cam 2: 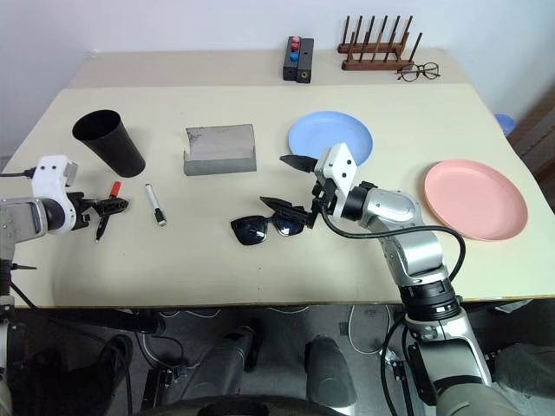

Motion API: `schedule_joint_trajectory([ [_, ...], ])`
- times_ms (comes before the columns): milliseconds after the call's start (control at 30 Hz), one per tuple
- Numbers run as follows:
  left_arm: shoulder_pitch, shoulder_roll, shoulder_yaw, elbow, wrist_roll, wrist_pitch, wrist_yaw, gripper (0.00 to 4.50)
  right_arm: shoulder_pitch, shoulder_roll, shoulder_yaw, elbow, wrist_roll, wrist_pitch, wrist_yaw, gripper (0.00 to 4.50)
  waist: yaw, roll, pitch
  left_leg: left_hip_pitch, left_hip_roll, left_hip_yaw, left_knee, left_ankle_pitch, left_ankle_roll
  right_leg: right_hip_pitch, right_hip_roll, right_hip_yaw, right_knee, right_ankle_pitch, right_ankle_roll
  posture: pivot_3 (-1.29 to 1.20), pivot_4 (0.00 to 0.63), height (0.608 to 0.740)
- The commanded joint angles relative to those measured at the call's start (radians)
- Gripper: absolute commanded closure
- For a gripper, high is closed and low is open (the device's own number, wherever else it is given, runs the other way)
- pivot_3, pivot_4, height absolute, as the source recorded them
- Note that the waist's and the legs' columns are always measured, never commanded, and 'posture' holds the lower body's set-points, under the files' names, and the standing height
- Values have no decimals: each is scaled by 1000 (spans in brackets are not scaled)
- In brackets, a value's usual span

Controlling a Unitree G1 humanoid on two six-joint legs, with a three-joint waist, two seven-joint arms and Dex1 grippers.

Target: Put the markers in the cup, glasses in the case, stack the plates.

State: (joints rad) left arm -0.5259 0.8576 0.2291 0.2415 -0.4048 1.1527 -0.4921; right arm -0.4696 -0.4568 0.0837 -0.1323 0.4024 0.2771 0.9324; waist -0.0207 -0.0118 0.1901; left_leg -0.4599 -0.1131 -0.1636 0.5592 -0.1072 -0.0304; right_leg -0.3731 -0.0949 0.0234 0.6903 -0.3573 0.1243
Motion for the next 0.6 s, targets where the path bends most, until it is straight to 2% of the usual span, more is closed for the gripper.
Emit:
schedule_joint_trajectory([
  [33,-6,-1,11,-31,0,19,-1,0,8,-21,-8,-61,24,-6,34,69,1,0,0,0,0,0,0,0,0,0,0,0,0,0,0,0,150,738],
  [167,-8,-5,-1,-25,16,3,2,0,23,-29,-2,-71,10,-15,42,69,1,0,0,0,0,0,0,0,0,0,0,0,0,0,0,0,150,738],
  [200,-6,-3,-6,-23,26,-6,7,529,24,-30,0,-70,6,-17,40,0,2,0,0,0,0,0,0,0,0,0,0,0,0,0,0,0,150,738],
  [267,4,4,-26,-20,51,-27,17,1249,25,-28,0,-70,6,-15,37,0,2,0,0,0,0,0,0,0,0,0,0,0,0,0,0,0,150,738],
  [300,4,-2,-19,-22,50,-25,22,1867,25,-27,1,-69,4,-17,36,0,2,0,0,0,0,0,0,0,0,0,0,0,0,0,0,0,150,738],
  [467,20,4,-7,-68,44,1,11,4335,29,-27,8,-60,-16,-28,34,0,2,0,0,0,0,0,0,0,0,0,0,0,0,0,0,0,150,738],
  [600,56,38,11,-130,32,49,-9,4430,28,-23,6,-53,-20,-31,36,0,0,0,0,0,0,0,0,0,0,0,0,0,0,0,0,0,150,738],
])
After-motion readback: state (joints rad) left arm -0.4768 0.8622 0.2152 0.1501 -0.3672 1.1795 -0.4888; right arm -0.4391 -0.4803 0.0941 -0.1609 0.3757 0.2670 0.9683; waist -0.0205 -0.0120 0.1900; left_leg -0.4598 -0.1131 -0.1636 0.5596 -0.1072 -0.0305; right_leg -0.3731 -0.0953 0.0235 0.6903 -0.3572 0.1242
